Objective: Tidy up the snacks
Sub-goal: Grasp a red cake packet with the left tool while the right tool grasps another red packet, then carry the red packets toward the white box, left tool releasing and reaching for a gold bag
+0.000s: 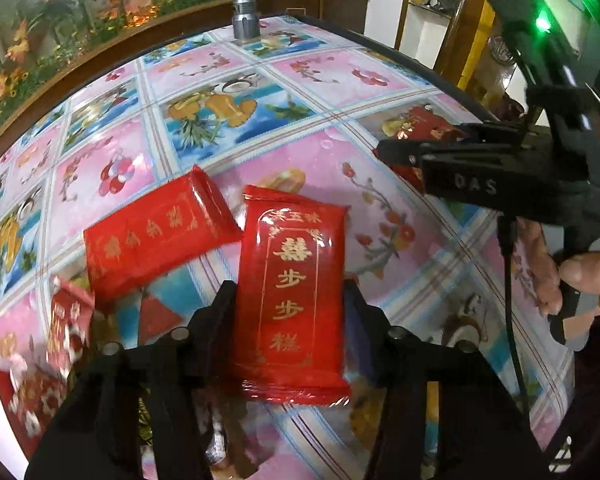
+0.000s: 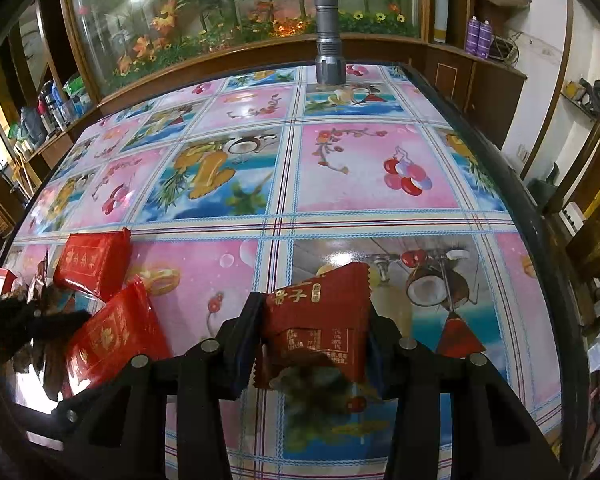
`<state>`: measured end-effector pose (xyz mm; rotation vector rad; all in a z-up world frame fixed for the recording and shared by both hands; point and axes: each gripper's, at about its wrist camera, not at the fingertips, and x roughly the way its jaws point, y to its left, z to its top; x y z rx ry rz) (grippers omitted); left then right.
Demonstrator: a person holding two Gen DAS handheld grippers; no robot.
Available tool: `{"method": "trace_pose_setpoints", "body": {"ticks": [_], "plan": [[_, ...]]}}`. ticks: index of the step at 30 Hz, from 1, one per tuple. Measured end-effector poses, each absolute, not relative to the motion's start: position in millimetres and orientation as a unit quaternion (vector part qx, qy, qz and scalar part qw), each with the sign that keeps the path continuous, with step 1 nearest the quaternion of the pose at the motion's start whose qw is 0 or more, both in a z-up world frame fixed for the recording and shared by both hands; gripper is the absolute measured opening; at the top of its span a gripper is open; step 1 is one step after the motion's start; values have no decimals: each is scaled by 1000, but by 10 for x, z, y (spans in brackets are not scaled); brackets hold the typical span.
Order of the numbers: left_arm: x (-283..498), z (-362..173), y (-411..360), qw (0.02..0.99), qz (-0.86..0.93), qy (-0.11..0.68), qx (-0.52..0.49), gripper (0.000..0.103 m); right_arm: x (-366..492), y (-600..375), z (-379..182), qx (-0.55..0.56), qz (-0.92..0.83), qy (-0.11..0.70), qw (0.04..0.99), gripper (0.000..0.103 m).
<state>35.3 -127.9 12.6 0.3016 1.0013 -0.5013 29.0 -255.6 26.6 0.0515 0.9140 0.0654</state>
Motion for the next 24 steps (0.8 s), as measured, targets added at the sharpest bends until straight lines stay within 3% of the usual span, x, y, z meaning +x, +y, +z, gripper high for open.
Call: {"method": "trace_pose_setpoints", "body": {"ticks": [15, 24], "plan": [[-561, 145, -629, 860, -170, 475, 78, 48, 222, -2478, 256, 6, 29, 433, 901, 45], [-1102, 152, -288, 870, -155, 467, 44, 48, 113, -2363, 255, 10, 33, 429, 903, 30]]}}
